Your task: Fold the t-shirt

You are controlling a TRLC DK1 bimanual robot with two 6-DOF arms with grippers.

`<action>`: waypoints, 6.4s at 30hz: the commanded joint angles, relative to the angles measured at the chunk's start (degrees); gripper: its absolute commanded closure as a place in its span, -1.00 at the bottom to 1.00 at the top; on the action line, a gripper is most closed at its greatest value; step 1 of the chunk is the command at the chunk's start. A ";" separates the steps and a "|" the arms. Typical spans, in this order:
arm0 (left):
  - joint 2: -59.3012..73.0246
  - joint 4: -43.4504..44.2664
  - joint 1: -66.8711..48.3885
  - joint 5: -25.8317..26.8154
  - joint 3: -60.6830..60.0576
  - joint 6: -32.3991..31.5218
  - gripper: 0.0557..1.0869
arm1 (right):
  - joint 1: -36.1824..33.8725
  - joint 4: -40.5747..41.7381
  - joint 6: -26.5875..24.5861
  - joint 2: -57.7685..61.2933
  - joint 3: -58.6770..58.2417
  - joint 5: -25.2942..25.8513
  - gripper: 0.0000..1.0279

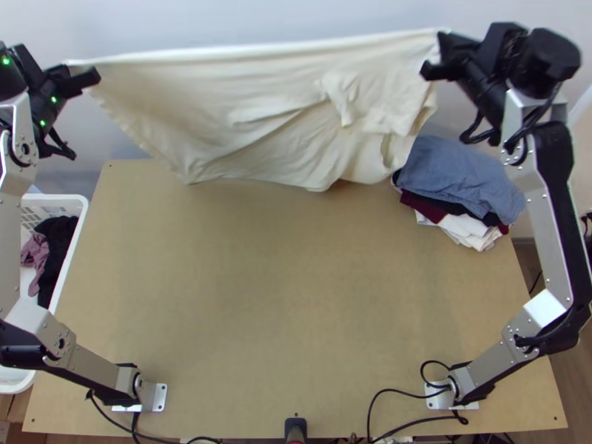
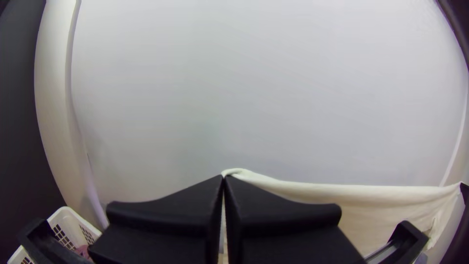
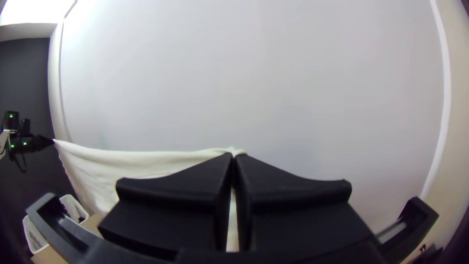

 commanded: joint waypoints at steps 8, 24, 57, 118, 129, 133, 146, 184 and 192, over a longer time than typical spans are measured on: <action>-11.03 6.57 -0.45 -3.44 3.57 0.17 0.93 | -1.05 1.73 -2.62 -15.49 -1.35 1.12 0.94; -33.88 4.99 -3.61 -3.97 -5.83 -4.13 0.93 | -0.88 -0.21 -3.85 -46.34 -20.60 0.42 0.94; -60.07 20.72 -3.26 4.12 -83.53 -9.49 0.93 | 7.39 9.37 9.16 -56.80 -82.04 -1.51 0.94; 17.45 9.30 4.56 7.90 -30.09 -9.58 0.93 | 0.09 -24.99 20.41 31.88 -2.50 -3.18 0.94; 10.59 9.38 5.44 8.95 -39.06 -7.82 0.93 | 0.53 -32.11 19.71 27.66 -5.48 -3.10 0.94; 8.05 10.70 5.79 9.74 -43.98 -7.65 0.93 | 0.88 -32.11 19.44 25.20 -7.77 -3.10 0.94; 2.95 15.54 5.70 9.92 -55.93 -7.03 0.92 | 2.55 -31.23 19.18 18.52 -17.53 -2.39 0.94; -29.92 13.51 7.90 10.89 -77.64 4.31 -0.87 | 5.54 -29.38 21.46 -24.72 -66.83 1.03 -0.91; -31.86 11.67 6.93 10.97 -77.38 3.69 -0.87 | 7.83 -39.84 26.39 -28.67 -77.82 -8.11 -0.86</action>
